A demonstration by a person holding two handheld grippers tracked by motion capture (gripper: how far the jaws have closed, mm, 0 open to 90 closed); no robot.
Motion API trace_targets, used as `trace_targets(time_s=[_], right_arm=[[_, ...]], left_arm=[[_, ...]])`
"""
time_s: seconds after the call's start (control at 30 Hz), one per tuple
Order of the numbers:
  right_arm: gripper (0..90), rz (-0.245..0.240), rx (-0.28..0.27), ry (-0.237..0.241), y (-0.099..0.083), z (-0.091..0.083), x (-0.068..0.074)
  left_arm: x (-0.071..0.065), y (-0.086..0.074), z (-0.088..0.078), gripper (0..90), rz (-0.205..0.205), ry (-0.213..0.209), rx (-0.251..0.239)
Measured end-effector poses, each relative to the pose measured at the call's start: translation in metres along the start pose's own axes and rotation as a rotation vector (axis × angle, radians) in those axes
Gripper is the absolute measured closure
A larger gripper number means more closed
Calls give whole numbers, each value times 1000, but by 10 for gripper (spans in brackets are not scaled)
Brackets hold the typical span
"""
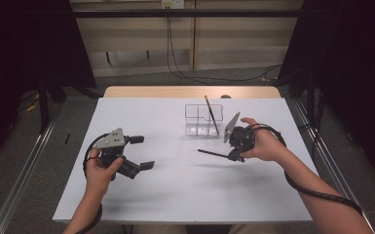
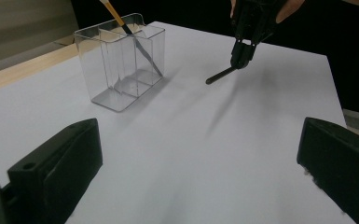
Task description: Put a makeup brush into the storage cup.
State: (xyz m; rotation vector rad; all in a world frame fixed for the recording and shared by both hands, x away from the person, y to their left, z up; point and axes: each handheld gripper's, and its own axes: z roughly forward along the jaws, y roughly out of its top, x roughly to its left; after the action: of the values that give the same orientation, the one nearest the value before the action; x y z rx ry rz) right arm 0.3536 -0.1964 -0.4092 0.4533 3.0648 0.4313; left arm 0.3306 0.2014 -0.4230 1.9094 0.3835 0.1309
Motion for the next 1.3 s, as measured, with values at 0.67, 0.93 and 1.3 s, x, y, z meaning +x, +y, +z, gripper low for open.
trace_targets(time_s=[0.67,0.93,1.3], right_arm=[[852,-57,-12,22,23,5,8],[852,-80,-2,30,32,8,12],[852,-112,-1,29,44,9,15]], left_arm=[[-3,21,33,0,61,-65,60],[-4,29,42,0,64,-67,103],[-5,37,55,0,79,-73,180]])
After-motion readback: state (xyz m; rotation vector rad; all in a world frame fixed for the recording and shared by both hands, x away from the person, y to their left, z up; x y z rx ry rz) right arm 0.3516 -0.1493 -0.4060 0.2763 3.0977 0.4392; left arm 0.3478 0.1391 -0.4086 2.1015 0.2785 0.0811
